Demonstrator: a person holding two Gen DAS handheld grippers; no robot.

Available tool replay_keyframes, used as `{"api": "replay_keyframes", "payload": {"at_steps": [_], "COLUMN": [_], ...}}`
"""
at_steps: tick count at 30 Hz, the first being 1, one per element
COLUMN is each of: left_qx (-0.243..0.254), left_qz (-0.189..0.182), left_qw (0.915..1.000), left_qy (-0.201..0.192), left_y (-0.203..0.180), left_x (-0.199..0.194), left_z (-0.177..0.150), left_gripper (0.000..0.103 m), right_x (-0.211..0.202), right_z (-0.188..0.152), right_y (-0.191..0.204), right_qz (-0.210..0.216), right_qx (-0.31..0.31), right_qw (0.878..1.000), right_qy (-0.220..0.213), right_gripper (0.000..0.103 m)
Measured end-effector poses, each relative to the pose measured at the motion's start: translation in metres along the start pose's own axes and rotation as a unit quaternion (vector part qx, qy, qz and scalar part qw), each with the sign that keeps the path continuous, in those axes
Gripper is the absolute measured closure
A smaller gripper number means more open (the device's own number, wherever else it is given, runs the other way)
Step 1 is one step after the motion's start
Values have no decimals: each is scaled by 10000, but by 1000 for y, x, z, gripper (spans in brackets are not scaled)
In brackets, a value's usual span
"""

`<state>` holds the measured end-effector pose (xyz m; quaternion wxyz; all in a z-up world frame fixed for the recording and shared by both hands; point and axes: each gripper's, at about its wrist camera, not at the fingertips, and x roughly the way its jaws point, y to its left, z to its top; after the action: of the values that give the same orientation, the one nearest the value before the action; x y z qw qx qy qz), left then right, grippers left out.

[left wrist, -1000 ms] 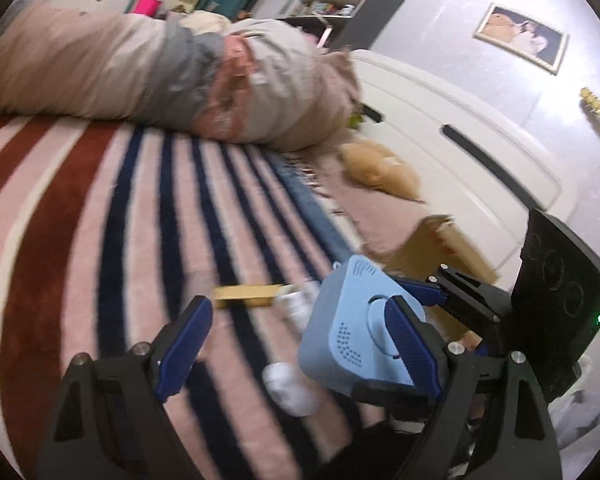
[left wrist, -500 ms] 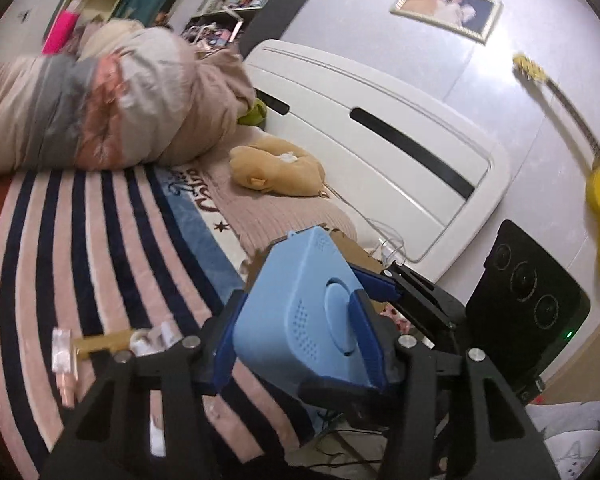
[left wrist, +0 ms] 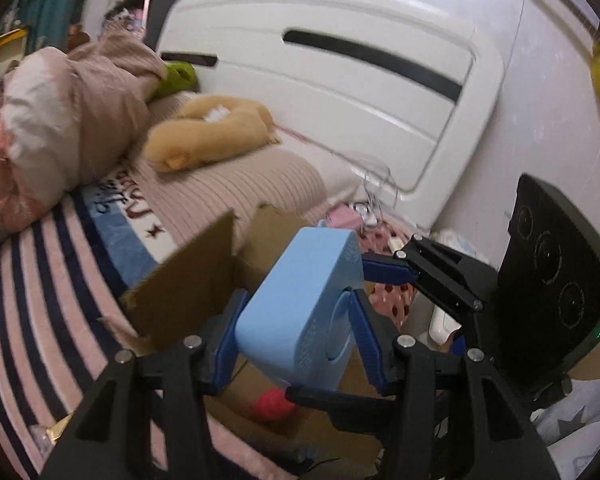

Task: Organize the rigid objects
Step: 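Lower the blue device into the box and open the right gripper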

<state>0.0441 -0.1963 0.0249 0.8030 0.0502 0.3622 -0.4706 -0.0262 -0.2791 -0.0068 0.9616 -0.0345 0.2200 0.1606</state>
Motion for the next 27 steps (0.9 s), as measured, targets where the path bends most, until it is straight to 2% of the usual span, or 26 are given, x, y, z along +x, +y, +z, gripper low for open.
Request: {"api": "replay_keyframes", "payload": {"at_steps": [4,7,10,15,18,21,23,27], "left_qx": [60,82,140,157,113,9,-72,-259], "left_qz": [20,84,227,112,152,192,368,772], "left_qw": [9993,9984,9975,9971,9977,9989,9991,9964], "left_qy": [365,551,661,733,646,418,201,-216], "left_y": [-5,-7,-10,-12,-9,-2,6,25], "left_x": [31,44,52,53,46,26,4,-42], "left_z": [-3,-4,-5,-8,-9,-10,-13,-24], "left_gripper": [55,55,55,55,54,48,40,35], "right_x": [10,16,24,25,22,17,13,6], "right_z": [-17,-26,-30,-37,-38,-38,-35,-21], "right_y": [-22,-27,-25,-24,-21,-18,-15,-4], "right_qz": [-56,-156,-269,-431,-476,-569,-573,-425], "right_qx": [184,130,114,107,94,72,69,103], "right_qw": [9987,9975,9958,9941,9935,9929,9933,9960], "right_qy": [472,672,867,992,1032,1043,1005,778], "right_gripper": [22,22,22,22,22,22,22,22]}}
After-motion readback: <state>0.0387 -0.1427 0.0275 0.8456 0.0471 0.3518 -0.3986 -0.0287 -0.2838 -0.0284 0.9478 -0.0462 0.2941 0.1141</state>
